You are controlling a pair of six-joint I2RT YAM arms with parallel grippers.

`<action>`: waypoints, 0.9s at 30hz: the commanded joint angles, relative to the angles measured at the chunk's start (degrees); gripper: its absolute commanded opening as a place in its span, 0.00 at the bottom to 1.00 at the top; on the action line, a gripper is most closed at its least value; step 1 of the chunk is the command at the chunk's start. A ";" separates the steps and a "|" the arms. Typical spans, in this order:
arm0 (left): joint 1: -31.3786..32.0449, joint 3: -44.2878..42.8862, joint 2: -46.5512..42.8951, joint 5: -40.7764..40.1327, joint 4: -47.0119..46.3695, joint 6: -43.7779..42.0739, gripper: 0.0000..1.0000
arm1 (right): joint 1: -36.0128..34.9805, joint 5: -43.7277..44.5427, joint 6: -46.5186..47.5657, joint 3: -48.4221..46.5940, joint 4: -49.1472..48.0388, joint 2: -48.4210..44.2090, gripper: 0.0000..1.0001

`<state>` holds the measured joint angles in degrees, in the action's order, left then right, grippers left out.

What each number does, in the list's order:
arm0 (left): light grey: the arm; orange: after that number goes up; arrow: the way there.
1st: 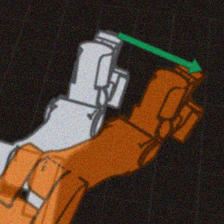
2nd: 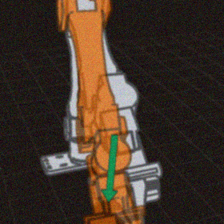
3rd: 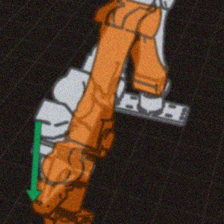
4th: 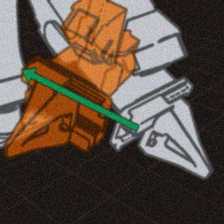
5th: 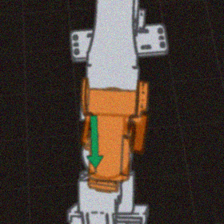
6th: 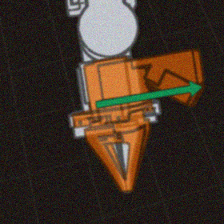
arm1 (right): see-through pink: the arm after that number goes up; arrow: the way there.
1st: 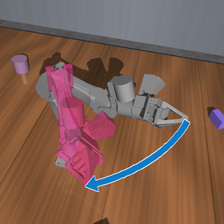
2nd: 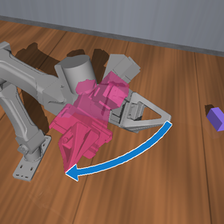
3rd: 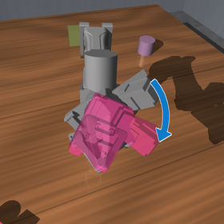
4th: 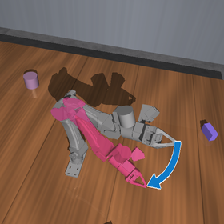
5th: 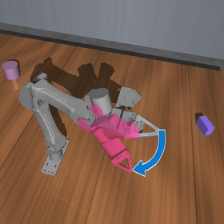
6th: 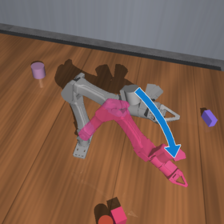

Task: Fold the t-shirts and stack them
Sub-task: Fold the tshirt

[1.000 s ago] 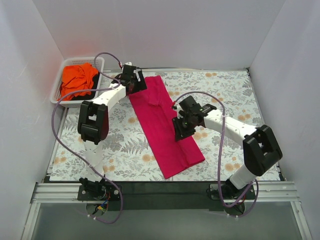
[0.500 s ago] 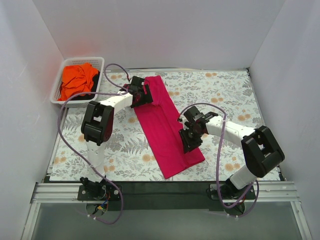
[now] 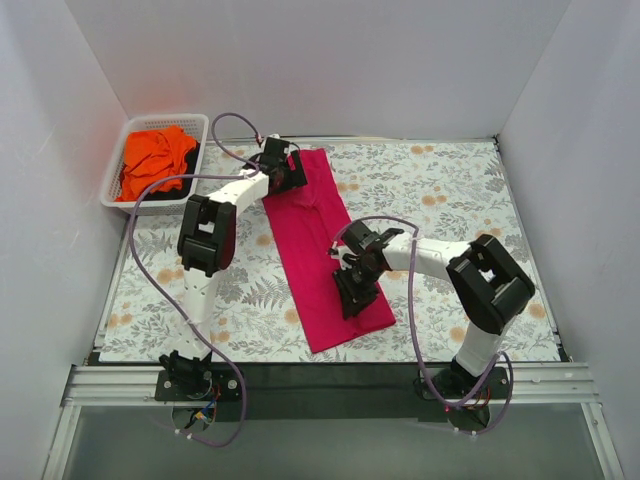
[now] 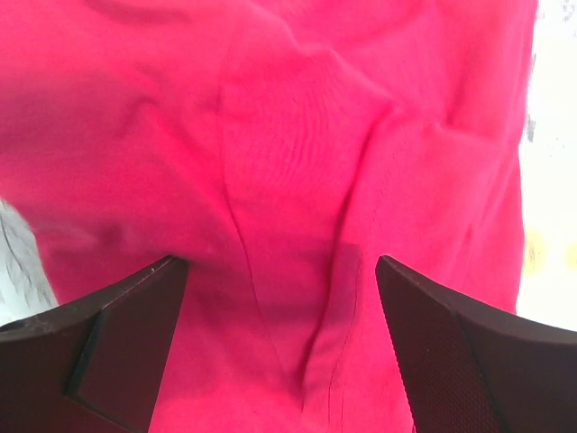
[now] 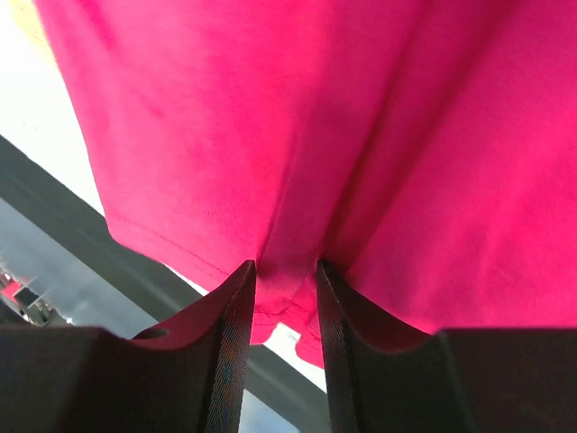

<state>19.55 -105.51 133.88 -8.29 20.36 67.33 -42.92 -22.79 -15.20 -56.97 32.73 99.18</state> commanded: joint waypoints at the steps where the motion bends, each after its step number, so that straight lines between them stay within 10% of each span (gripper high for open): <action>1: -2.15 -4.94 5.67 -0.23 3.11 -3.16 0.80 | -2.87 -1.47 -0.88 -5.25 -3.03 4.43 0.35; 10: -2.50 -9.81 2.72 3.28 1.97 -5.72 0.84 | -3.23 4.40 -1.06 -12.99 -0.39 2.53 0.38; 27: 10.84 41.33 -53.00 1.17 19.87 13.69 0.83 | 5.65 14.26 -3.08 2.30 2.07 -13.83 0.47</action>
<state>25.82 -71.90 84.25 -7.16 30.55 74.32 -36.88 -8.71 -17.21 -56.34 33.82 87.31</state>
